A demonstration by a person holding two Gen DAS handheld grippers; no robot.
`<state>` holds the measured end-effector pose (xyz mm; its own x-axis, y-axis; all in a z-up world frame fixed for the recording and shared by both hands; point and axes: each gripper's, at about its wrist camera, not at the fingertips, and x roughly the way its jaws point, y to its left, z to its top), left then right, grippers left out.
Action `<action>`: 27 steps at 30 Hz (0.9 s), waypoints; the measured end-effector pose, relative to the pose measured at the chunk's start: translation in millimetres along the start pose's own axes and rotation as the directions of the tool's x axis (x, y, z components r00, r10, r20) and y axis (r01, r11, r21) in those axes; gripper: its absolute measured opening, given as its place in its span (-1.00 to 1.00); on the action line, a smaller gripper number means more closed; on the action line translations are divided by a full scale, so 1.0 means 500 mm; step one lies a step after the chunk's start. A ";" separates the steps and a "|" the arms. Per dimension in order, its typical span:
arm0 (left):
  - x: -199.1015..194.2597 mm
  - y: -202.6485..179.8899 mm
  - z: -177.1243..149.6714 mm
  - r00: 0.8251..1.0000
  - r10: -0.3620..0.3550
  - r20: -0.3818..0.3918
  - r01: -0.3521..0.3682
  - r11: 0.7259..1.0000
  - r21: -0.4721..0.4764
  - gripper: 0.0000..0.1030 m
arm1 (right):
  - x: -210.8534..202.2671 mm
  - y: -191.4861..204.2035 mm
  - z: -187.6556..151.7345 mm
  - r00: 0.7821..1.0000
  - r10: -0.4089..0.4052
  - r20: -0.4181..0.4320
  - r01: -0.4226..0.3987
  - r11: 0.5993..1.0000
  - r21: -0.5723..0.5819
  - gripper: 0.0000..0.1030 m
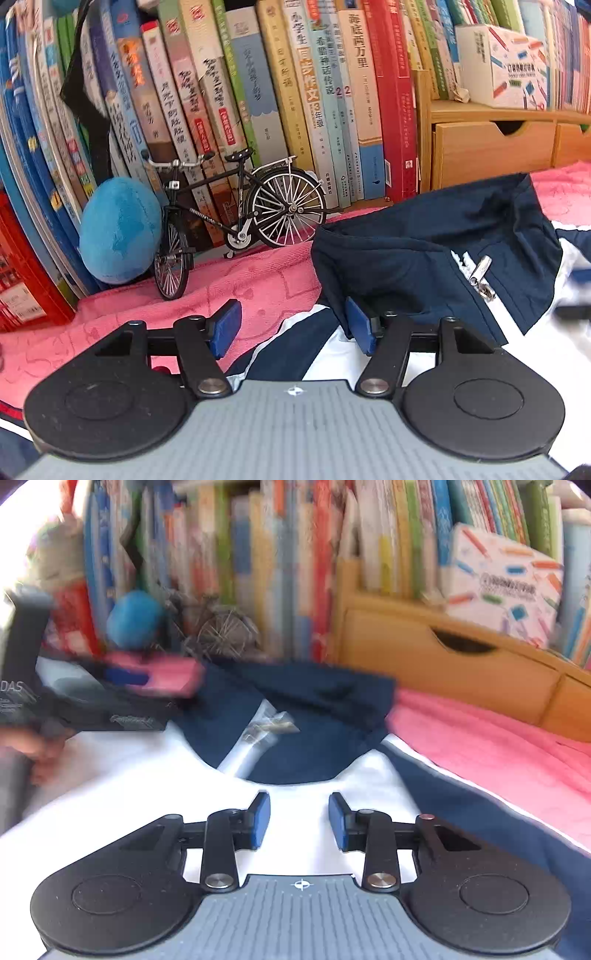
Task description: Fold clothes
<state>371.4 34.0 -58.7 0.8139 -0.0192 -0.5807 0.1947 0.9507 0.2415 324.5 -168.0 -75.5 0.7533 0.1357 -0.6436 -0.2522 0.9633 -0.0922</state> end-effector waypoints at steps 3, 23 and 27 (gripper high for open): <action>-0.007 -0.017 -0.005 0.999 0.035 0.011 -0.036 0.998 0.045 0.21 | -0.003 -0.083 -0.006 0.989 -0.141 -0.032 0.143 0.987 0.066 -0.22; 0.003 -0.003 0.001 0.999 0.035 0.003 -0.035 0.999 0.026 0.33 | -0.549 -0.666 -0.482 0.874 -0.458 -0.163 0.274 0.189 0.943 0.68; 0.002 -0.009 -0.001 0.999 0.053 0.006 -0.053 0.998 0.039 0.37 | -0.509 -0.716 -0.462 0.873 -0.445 -0.197 0.306 0.187 0.933 0.41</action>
<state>371.2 29.9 -60.8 0.8266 0.0292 -0.5621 0.1721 0.9377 0.3018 82.8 -600.8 -54.4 0.6503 -0.3563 -0.6709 0.7506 0.4377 0.4950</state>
